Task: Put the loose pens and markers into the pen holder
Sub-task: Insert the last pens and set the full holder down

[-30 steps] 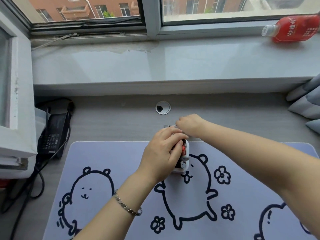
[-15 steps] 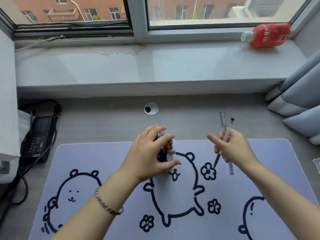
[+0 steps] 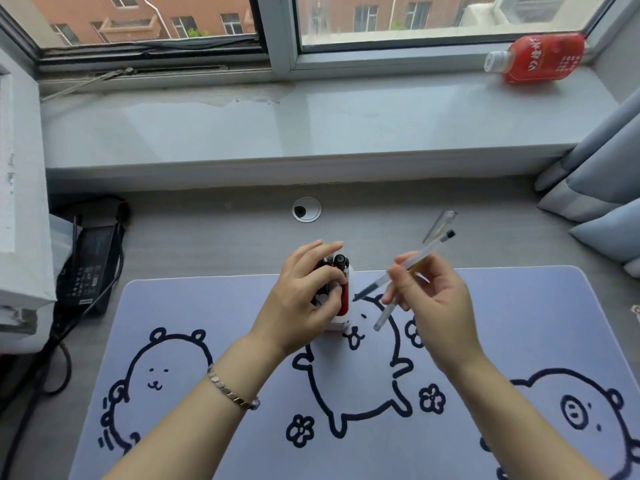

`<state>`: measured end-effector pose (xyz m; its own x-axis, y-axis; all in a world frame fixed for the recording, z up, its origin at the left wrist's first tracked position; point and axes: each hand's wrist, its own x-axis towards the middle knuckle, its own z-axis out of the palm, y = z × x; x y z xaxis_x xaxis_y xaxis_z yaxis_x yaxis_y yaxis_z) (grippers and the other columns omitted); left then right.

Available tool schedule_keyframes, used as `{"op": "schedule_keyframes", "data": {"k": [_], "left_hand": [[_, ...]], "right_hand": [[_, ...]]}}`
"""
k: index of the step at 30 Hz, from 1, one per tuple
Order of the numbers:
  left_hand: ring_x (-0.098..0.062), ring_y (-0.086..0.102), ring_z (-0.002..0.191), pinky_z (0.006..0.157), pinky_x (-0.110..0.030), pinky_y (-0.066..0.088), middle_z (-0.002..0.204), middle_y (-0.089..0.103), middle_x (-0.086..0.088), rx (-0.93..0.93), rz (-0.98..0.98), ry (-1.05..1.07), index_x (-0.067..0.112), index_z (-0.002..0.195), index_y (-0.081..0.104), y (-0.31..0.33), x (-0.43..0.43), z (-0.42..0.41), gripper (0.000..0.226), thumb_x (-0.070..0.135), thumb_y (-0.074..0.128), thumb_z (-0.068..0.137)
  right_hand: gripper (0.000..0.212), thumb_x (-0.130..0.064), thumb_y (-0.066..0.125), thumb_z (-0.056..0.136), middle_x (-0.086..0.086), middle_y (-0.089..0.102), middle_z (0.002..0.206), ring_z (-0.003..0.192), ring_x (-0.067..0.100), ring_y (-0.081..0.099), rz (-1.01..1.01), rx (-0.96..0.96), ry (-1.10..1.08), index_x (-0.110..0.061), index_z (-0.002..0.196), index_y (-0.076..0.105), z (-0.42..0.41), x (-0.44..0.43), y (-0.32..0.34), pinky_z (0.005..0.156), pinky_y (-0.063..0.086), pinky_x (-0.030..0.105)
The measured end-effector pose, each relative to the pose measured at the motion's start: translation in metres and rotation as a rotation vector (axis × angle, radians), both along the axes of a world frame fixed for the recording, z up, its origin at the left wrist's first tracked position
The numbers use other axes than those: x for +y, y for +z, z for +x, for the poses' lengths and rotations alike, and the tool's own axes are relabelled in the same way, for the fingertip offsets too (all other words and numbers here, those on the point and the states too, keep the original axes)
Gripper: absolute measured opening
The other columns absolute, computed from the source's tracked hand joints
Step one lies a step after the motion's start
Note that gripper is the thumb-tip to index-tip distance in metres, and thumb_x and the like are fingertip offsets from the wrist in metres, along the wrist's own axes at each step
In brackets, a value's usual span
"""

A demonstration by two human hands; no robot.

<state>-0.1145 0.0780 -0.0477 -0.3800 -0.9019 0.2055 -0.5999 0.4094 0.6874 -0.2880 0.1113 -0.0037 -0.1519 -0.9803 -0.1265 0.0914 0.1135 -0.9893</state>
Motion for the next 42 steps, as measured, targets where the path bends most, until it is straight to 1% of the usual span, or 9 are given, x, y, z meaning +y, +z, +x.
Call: {"op": "schedule_keyframes", "data": {"k": [5,8,14,21,26,30,33,39,42], "left_hand": [[-0.019,0.035,0.13,0.107,-0.017,0.026,0.128,0.046,0.01,0.043,0.025,-0.019,0.016,0.086,0.061,0.001,-0.001,0.002,0.014,0.02,0.048,0.082],[-0.02,0.034,0.13,0.108,-0.018,0.027,0.126,0.046,0.008,0.039,0.007,-0.018,0.011,0.086,0.062,-0.001,-0.001,0.002,0.018,0.019,0.047,0.082],[-0.021,0.035,0.132,0.108,-0.025,0.03,0.127,0.046,0.01,0.03,0.025,-0.019,0.015,0.087,0.06,0.0,-0.002,0.002,0.014,0.02,0.048,0.082],[-0.021,0.037,0.13,0.11,-0.022,0.027,0.125,0.05,0.004,0.028,-0.01,-0.03,0.01,0.093,0.063,0.0,-0.003,0.003,0.02,0.017,0.048,0.082],[-0.016,0.034,0.13,0.107,-0.017,0.027,0.123,0.047,0.01,0.034,0.06,-0.007,0.012,0.098,0.063,0.005,-0.001,0.002,0.025,0.022,0.047,0.082],[-0.014,0.042,0.115,0.085,-0.022,0.04,0.117,0.055,0.002,-0.086,0.021,0.063,0.019,0.093,0.067,0.01,0.002,-0.004,0.03,0.04,0.052,0.077],[-0.015,0.045,0.104,0.072,-0.025,0.042,0.107,0.058,-0.002,-0.104,-0.024,0.164,0.016,0.076,0.066,0.01,0.004,-0.013,0.029,0.041,0.053,0.078],[-0.014,0.05,0.096,0.083,-0.016,0.038,0.099,0.051,0.008,0.076,-0.006,0.208,0.008,0.068,0.06,0.006,0.003,-0.016,0.021,0.026,0.056,0.076],[-0.014,0.054,0.102,0.091,-0.025,0.043,0.106,0.057,0.007,0.167,0.172,0.189,0.017,0.1,0.057,0.011,0.002,-0.011,0.027,0.023,0.061,0.074]], "right_hand": [[0.013,-0.007,0.067,0.079,-0.01,0.057,0.056,0.054,0.009,0.056,-0.046,0.348,0.121,-0.017,0.072,0.062,0.018,-0.008,-0.027,0.054,0.042,0.014],[0.017,-0.009,0.067,0.079,-0.01,0.056,0.073,0.056,0.002,0.051,-0.008,0.489,0.219,-0.025,0.074,0.062,0.028,-0.01,-0.043,0.056,0.038,0.009],[0.033,-0.013,0.078,0.068,-0.01,0.052,0.075,0.047,0.006,0.041,-0.032,0.396,0.184,-0.025,0.09,0.057,0.014,-0.018,-0.019,0.051,0.043,0.014],[0.008,-0.019,0.074,0.072,-0.004,0.055,0.063,0.061,0.014,0.05,-0.179,0.536,0.2,-0.021,0.073,0.066,0.02,-0.029,-0.012,0.056,0.042,0.017],[0.016,-0.016,0.078,0.068,0.01,0.054,0.059,0.058,0.026,0.05,0.065,0.344,0.158,-0.023,0.067,0.063,0.018,-0.025,-0.032,0.067,0.055,0.05],[0.014,-0.024,0.073,0.071,0.003,0.049,0.058,0.051,0.007,0.045,0.025,0.302,0.033,-0.022,0.071,0.059,0.004,-0.025,-0.024,0.051,0.046,0.019],[0.021,-0.041,0.051,0.078,-0.003,0.052,0.054,0.047,0.004,0.05,0.011,0.273,-0.058,-0.021,0.076,0.058,-0.017,-0.02,-0.014,0.049,0.044,0.014],[0.018,-0.035,0.044,0.085,0.004,0.068,0.072,0.064,0.005,0.068,-0.078,0.268,-0.03,-0.022,0.086,0.057,-0.021,0.004,-0.007,0.057,0.053,0.014],[0.01,-0.034,0.05,0.09,-0.001,0.068,0.079,0.078,0.009,0.071,-0.21,0.229,0.005,-0.026,0.09,0.056,-0.003,0.01,-0.016,0.065,0.056,0.018]]}}
